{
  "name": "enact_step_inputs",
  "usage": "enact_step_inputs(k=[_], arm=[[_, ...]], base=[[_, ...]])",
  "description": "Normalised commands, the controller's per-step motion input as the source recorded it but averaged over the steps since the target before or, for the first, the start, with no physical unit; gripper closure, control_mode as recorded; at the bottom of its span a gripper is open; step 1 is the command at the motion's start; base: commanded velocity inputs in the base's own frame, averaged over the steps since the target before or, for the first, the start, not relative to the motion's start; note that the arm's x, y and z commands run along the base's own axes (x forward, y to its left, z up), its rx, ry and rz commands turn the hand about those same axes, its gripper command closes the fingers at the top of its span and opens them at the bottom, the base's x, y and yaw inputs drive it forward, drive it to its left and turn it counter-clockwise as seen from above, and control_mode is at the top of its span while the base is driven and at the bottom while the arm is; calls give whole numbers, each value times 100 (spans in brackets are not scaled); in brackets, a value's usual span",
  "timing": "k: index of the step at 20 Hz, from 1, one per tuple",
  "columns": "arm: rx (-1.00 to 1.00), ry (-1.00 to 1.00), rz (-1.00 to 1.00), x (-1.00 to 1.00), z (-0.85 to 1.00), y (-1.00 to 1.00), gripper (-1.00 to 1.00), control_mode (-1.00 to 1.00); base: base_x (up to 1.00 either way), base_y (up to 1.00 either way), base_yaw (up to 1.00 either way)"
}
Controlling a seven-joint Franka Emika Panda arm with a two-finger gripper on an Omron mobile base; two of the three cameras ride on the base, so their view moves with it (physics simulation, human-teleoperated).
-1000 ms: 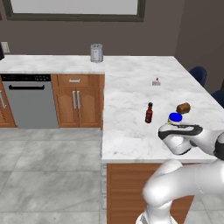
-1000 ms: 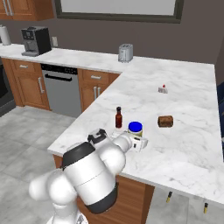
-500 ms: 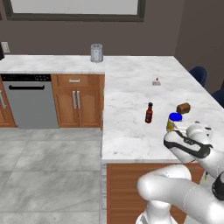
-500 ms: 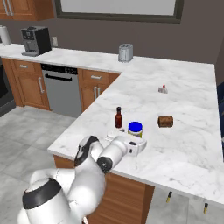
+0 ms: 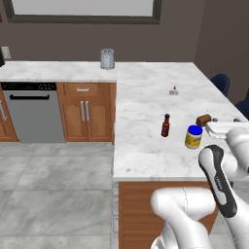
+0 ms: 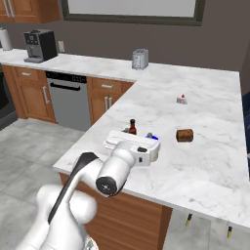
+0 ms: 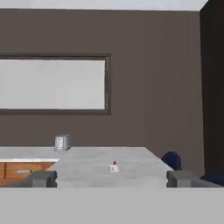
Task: Move the condiment bottle and mayonnaise from the cabinet to the dining counter.
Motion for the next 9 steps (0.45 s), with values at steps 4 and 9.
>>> enact_step_inputs(k=[4, 9], arm=[[-6, -12, 1, -55, 100, 14, -100, -100], [-1, 0, 0, -61, 98, 0, -100, -100]], base=[[0, 0, 0], [0, 0, 0]])
